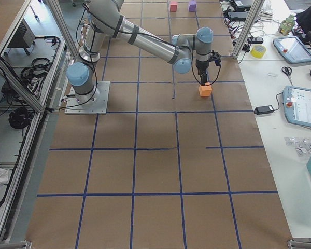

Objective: Arrange blocks in a line
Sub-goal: 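Lower the right gripper over the orange cube, then close the right gripper on the orange cube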

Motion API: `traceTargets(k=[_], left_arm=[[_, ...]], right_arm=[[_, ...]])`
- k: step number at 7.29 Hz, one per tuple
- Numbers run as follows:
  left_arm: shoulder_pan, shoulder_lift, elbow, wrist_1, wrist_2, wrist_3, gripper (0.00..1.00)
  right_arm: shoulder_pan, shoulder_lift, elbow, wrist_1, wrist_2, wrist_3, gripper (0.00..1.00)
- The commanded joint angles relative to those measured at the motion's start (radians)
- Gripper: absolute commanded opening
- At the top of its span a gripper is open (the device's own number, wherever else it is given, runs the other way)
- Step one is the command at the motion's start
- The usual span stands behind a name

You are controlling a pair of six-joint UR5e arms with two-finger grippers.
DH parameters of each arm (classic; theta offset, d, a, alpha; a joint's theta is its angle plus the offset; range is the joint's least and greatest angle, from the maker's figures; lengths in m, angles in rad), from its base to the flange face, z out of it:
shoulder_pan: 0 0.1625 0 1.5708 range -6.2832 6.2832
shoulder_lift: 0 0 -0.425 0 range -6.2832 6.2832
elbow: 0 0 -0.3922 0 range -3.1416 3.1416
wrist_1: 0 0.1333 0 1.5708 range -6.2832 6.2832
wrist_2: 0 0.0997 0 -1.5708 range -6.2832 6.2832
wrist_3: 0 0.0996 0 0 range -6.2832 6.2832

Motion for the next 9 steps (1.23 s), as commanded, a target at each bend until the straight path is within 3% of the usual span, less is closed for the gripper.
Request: traceTargets(k=[1,9], left_arm=[[-0.001,0.0,-0.002,0.001,0.002,0.0,1.0],[-0.003,0.001,-0.002,0.001,0.007,0.001,1.0]], right_arm=[[-0.002,0.044,-0.003,-0.055,-0.003,-0.004,1.0],[-0.002,0.096,-0.037,-0.089,-0.026,-0.016,1.0]])
